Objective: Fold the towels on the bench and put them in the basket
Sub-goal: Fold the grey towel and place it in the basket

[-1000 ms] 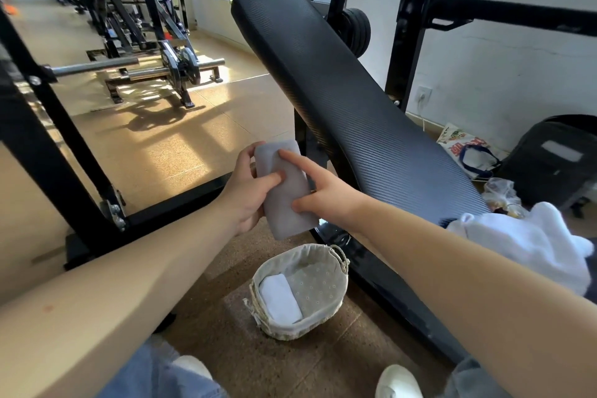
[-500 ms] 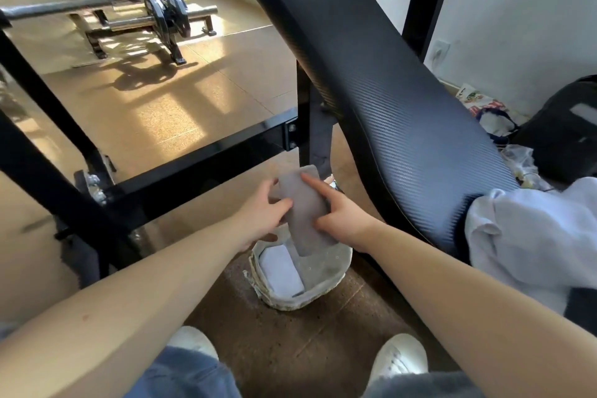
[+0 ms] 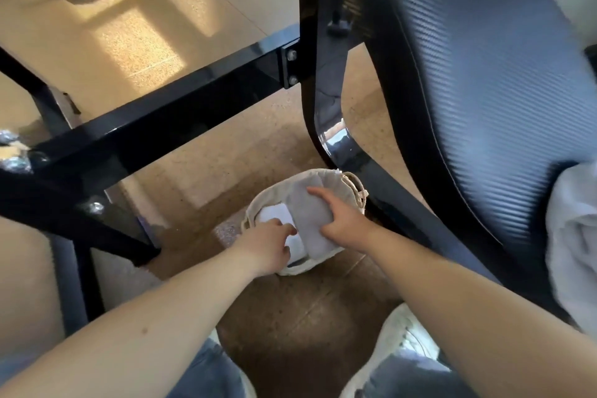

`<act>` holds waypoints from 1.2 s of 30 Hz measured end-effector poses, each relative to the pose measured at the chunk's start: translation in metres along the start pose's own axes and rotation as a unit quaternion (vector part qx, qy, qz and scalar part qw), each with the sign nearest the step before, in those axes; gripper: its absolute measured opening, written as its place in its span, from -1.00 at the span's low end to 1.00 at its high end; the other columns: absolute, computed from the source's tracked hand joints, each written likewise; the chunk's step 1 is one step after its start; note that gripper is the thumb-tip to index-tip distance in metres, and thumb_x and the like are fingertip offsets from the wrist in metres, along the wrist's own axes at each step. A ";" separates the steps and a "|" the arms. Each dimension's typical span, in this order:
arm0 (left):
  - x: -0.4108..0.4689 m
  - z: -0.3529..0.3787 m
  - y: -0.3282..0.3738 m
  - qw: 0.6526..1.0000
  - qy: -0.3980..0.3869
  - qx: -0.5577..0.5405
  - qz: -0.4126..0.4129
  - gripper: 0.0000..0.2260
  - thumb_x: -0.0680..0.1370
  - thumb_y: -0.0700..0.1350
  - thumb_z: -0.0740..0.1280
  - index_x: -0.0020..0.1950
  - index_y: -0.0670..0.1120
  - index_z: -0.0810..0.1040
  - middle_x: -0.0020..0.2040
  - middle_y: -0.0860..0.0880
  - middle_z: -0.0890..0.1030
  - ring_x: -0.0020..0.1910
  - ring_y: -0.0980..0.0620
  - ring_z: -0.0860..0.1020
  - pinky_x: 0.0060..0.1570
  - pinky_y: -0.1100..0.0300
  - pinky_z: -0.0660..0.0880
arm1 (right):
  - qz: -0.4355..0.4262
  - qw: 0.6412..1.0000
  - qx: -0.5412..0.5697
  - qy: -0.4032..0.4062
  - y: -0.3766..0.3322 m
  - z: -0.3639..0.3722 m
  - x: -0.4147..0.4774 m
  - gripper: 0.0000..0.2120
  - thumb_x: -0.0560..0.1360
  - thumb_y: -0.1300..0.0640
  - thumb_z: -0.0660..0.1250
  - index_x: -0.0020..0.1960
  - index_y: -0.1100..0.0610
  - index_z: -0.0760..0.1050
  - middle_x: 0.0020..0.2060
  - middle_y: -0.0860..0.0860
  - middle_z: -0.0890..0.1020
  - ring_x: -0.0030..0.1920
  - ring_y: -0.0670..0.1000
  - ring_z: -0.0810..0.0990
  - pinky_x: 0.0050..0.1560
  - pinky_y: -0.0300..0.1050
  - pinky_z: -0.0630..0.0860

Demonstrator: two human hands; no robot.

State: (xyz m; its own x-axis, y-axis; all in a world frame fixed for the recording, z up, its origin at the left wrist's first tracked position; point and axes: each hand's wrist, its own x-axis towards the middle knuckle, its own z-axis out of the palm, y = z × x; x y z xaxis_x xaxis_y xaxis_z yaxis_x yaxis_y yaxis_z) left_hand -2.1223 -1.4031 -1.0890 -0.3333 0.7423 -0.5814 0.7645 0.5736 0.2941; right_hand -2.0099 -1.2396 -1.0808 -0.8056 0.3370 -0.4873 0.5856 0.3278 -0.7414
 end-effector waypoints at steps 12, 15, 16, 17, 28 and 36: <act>0.038 0.041 -0.024 0.974 -0.030 0.217 0.058 -0.43 0.63 0.07 0.14 0.62 -0.02 0.12 0.59 -0.18 0.15 0.49 -0.23 0.26 0.44 -0.16 0.22 | 0.054 0.981 0.187 0.014 0.060 0.033 0.063 -0.49 0.48 0.25 0.46 0.22 -0.29 0.50 0.40 -0.10 0.46 0.45 -0.09 0.35 0.45 0.02 0.39; 0.045 0.042 -0.022 0.969 -0.051 0.235 0.057 -0.48 0.65 0.06 0.11 0.61 0.06 0.13 0.63 -0.19 0.01 0.54 -0.26 0.15 0.45 -0.21 0.19 | 0.073 0.970 0.230 0.017 0.066 0.030 0.074 -0.45 0.44 0.28 0.48 0.16 -0.36 0.57 0.42 -0.06 0.47 0.46 -0.05 0.38 0.41 0.12 0.45; 0.048 0.042 -0.022 0.967 -0.062 0.240 0.053 -0.50 0.65 0.05 0.09 0.61 0.09 0.14 0.64 -0.19 -0.04 0.55 -0.28 0.11 0.45 -0.22 0.19 | 0.080 0.970 0.228 0.018 0.069 0.027 0.078 -0.43 0.43 0.27 0.48 0.15 -0.39 0.56 0.42 -0.06 0.47 0.46 -0.04 0.39 0.39 0.15 0.47; 0.050 0.042 -0.022 0.966 -0.073 0.244 0.048 -0.51 0.66 0.05 0.08 0.61 0.10 0.13 0.64 -0.19 -0.09 0.56 -0.30 0.08 0.45 -0.23 0.20 | 0.089 0.970 0.223 0.018 0.071 0.024 0.082 -0.42 0.43 0.27 0.48 0.14 -0.41 0.55 0.42 -0.07 0.47 0.45 -0.02 0.40 0.37 0.17 0.49; 0.062 0.041 -0.021 0.970 -0.091 0.224 0.024 -0.54 0.65 0.05 0.10 0.57 0.13 0.19 0.64 -0.17 -0.13 0.55 -0.34 0.05 0.36 -0.22 0.33 | 0.162 0.976 0.134 -0.056 0.072 0.031 0.094 -0.34 0.42 0.31 0.29 0.11 -0.49 0.37 0.36 -0.09 0.38 0.26 0.08 0.47 0.24 0.15 0.54; 0.062 0.040 -0.022 0.968 -0.096 0.231 0.028 -0.54 0.65 -0.03 0.13 0.56 0.15 0.19 0.64 -0.16 -0.17 0.55 -0.33 0.06 0.33 -0.21 0.34 | 0.185 0.978 0.059 -0.080 0.061 0.027 0.092 -0.21 0.49 0.40 0.18 0.44 -0.38 0.23 0.43 -0.01 0.26 0.35 0.19 0.43 0.28 0.19 0.53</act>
State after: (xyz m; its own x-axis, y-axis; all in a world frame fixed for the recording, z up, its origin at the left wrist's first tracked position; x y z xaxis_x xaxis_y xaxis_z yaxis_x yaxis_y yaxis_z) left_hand -2.1373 -1.3837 -1.1621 -0.2094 0.6645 -0.7174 0.9583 0.2852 -0.0155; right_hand -2.0508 -1.2127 -1.1831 -0.5494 0.2684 -0.7913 0.8330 0.1028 -0.5436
